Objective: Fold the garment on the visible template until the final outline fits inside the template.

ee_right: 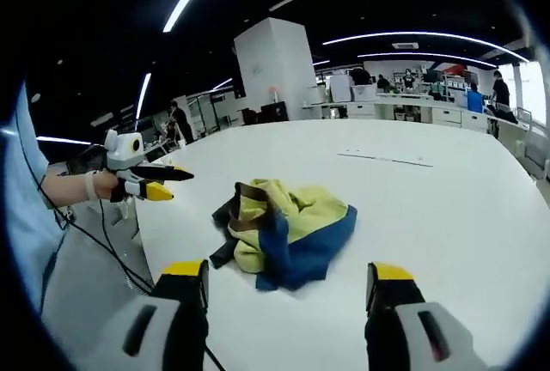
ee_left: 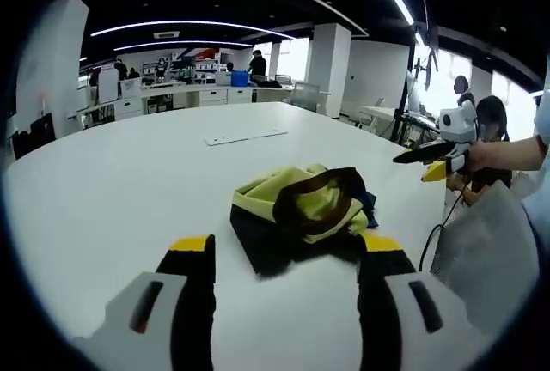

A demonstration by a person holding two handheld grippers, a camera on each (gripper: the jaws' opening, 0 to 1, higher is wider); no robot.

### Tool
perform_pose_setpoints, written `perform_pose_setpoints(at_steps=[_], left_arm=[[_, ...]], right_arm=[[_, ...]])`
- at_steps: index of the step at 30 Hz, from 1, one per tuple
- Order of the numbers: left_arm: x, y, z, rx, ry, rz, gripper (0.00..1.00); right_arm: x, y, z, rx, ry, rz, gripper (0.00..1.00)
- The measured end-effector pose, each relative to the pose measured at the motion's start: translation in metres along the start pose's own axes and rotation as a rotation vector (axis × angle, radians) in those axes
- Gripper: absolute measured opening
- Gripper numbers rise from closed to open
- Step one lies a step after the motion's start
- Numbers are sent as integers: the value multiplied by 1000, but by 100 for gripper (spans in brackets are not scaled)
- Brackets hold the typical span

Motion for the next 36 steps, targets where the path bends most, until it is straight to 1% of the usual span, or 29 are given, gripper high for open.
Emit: perform_pose_setpoints(at_steps=[3, 5, 7, 8, 11, 14, 16, 18, 21, 23, 25, 26, 28, 29, 30, 32, 33, 36], left_arm=[[3, -6, -1, 0, -4, -11, 59], [6, -11, -3, 12, -12, -15, 58], [6, -16, -4, 23, -28, -27, 56], [6, -19, -4, 25, -36, -33, 56], [6, -25, -5, 35, -49, -40, 53], [8, -30, -7, 38, -42, -52, 49], [6, -33, -8, 46, -34, -63, 44], [4, -37, -11, 55, -39, -69, 40], [3, -43, -13, 62, -42, -75, 37], [1, -47, -12, 56, -29, -74, 32], [1, -51, -14, 72, -20, -63, 25], [2, -54, -16, 78, -25, -58, 23], [2, -59, -19, 81, -19, -54, 22], [2, -61, -21, 90, -20, -50, 22], [3, -63, -24, 99, -22, -44, 21], [2, -65, -25, 105, -24, -44, 21], [2, -66, -26, 105, -17, -47, 21], [3, -71, -28, 114, -6, -43, 21]], right_arm=[[2, -6, 1, 12, 7, -2, 70], [-1, -9, 1, 17, 38, -43, 66], [0, -13, 1, 20, 35, -46, 63], [0, -16, 2, 14, 34, -59, 62], [1, -22, 3, 15, 45, -78, 53], [5, -29, 4, 27, 48, -69, 50], [6, -34, 5, 34, 66, -71, 43], [10, -36, 5, 45, 78, -66, 34], [15, -45, 4, 58, 85, -52, 28], [19, -51, 1, 72, 96, -42, 22], [22, -55, 0, 80, 93, -31, 16], [25, -58, -1, 81, 96, -26, 15], [27, -62, -4, 92, 102, -30, 14], [27, -62, -4, 91, 118, -39, 12], [27, -63, -2, 89, 130, -56, 7], [28, -66, -1, 85, 132, -58, 3], [28, -67, -1, 86, 135, -62, 4], [27, -75, -6, 117, 144, -60, 4]])
Point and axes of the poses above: the point that each gripper's makers call its tool centre point, and the gripper's own axes: y roughly backward along the fingers, x roughly to its left, z roughly out of its top, the point moved 4 cm from there along y, roughly backward along the fingers, and after that the axes turned 10 degrees about y, right-handed, at the moved point
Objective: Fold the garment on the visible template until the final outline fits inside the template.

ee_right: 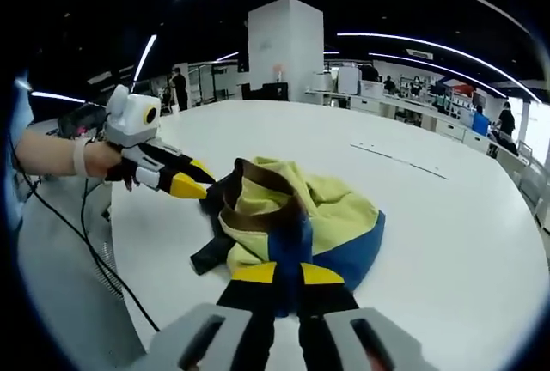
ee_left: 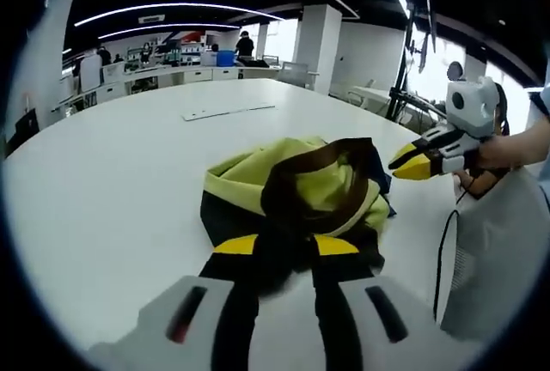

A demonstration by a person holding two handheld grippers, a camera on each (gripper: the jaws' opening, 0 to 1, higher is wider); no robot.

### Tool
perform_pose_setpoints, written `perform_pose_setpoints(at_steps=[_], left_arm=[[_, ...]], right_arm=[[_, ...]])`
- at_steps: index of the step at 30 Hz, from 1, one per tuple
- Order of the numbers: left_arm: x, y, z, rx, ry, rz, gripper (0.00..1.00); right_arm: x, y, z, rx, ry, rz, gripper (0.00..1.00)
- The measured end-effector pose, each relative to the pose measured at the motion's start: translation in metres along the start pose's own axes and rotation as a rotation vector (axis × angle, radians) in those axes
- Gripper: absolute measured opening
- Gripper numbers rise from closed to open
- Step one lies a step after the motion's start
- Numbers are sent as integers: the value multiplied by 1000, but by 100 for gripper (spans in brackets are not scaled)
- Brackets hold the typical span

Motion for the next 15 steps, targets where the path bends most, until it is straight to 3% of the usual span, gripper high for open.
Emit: perform_pose_setpoints(at_steps=[5, 8, 10, 13, 15], left_arm=[[3, -4, -2, 12, 4, 15, 20], [6, -7, -6, 33, -4, 44, 22], [5, -8, -8, 34, -3, 40, 21], [2, -9, -9, 31, 9, 32, 19], [2, -10, -10, 32, 16, 33, 19]], right_arm=[[0, -7, -3, 35, 45, -10, 4], [-5, -10, -4, 64, 165, -62, 9], [2, -12, -2, 66, 208, -48, 13], [-1, -12, -3, 111, 328, -95, 7], [1, -13, -2, 90, 307, -87, 6]])
Point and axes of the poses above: the point that each gripper's makers call its tool centre point, and the gripper's own axes: y roughly backward along the fingers, x roughly to its left, z roughly out of its top, the point moved 4 cm from there along y, roughly backward along the fingers, and after that the axes turned 10 degrees about y, right-handed, at the moved point
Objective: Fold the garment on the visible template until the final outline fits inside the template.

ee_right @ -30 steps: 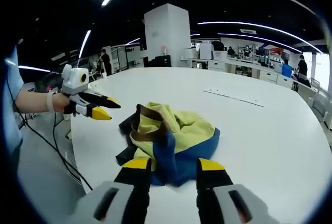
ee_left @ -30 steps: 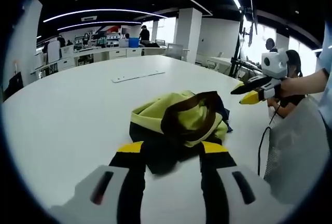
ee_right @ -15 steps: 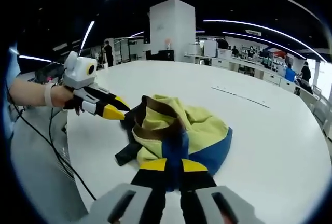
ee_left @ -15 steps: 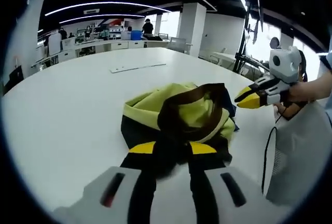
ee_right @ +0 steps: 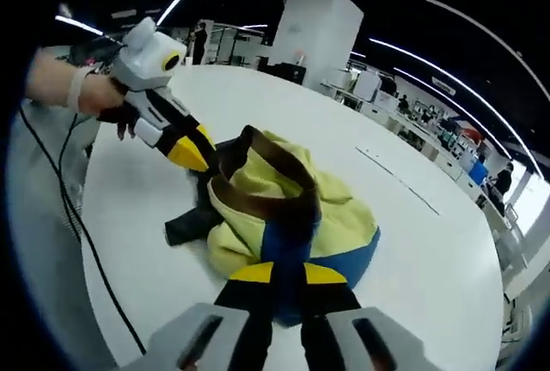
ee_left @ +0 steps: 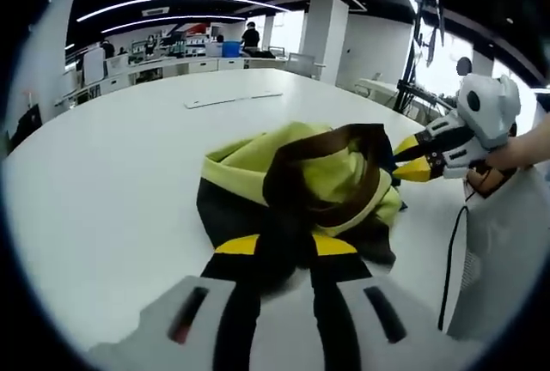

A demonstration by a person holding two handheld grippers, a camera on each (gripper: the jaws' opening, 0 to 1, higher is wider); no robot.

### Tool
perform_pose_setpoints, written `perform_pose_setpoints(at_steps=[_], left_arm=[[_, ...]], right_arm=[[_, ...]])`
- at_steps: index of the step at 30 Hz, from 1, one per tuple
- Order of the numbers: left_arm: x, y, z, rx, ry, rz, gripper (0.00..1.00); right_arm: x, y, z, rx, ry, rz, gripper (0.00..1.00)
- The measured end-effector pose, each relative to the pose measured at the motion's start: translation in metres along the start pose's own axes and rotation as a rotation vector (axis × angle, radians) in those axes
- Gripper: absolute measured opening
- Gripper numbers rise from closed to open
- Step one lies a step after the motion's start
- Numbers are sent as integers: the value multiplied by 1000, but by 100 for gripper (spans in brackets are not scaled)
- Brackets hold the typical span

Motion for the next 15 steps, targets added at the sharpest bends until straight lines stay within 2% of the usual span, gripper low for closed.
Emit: perform_pose_setpoints(at_steps=[5, 15], left_arm=[[0, -2, -3, 1, 23, -4, 17], [-1, -1, -4, 1, 58, -17, 10]], right_arm=[[-5, 3, -3, 11, -42, -4, 0], [-12, 12, -7, 9, -73, -10, 0]])
Point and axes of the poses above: the point that each gripper's makers call its tool centre point, and the gripper's own axes: y roughly backward along the fingers, x roughly to its left, z roughly out of its top, the point moved 4 cm from there along y, roughly backward along the fingers, and after that the axes turned 10 degrees about y, right-handed, at the moved point
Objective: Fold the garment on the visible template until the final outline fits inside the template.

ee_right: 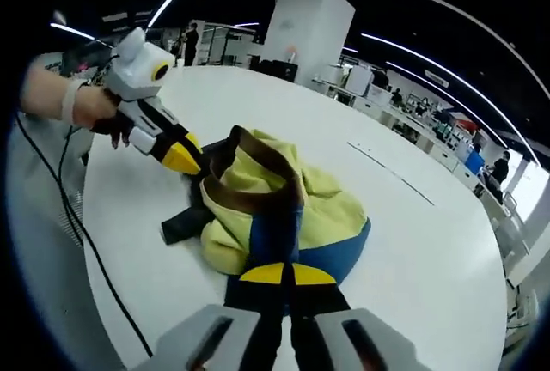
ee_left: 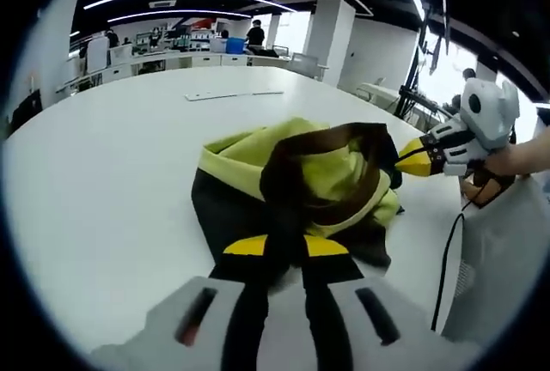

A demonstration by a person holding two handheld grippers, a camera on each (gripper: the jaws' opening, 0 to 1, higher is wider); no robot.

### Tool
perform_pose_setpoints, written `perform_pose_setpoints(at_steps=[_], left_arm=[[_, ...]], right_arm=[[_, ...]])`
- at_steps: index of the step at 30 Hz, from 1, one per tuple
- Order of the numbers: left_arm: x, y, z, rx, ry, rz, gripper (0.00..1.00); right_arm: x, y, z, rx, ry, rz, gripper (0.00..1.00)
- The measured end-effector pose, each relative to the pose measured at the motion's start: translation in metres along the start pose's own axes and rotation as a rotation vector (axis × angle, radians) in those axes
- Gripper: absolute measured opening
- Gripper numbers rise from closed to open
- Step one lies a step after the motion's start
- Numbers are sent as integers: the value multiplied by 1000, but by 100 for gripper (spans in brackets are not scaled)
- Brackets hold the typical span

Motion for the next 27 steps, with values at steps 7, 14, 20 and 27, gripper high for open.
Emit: perform_pose_setpoints(at_steps=[7, 14, 20, 27], left_arm=[[1, 3, 3, -2, 17, -1, 0], [8, 18, 21, -35, 70, 35, 0], [9, 37, 53, -101, 49, 39, 0], [4, 60, 87, -163, 20, 27, 0]], right_arm=[[-12, 10, -1, -14, -23, -31, 0], [-31, 22, 1, -32, -75, -72, 0], [-48, 38, 15, -80, -105, -105, 0], [-71, 60, 36, -160, -150, -146, 0]])
Point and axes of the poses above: the point that each gripper's makers call its tool centre point, and the gripper's own axes: y roughly backward along the fingers, x roughly to its left, z roughly out of its top, the point moved 4 cm from there along y, roughly backward along the fingers, and after that the axes turned 10 degrees about y, right-handed, at the moved point
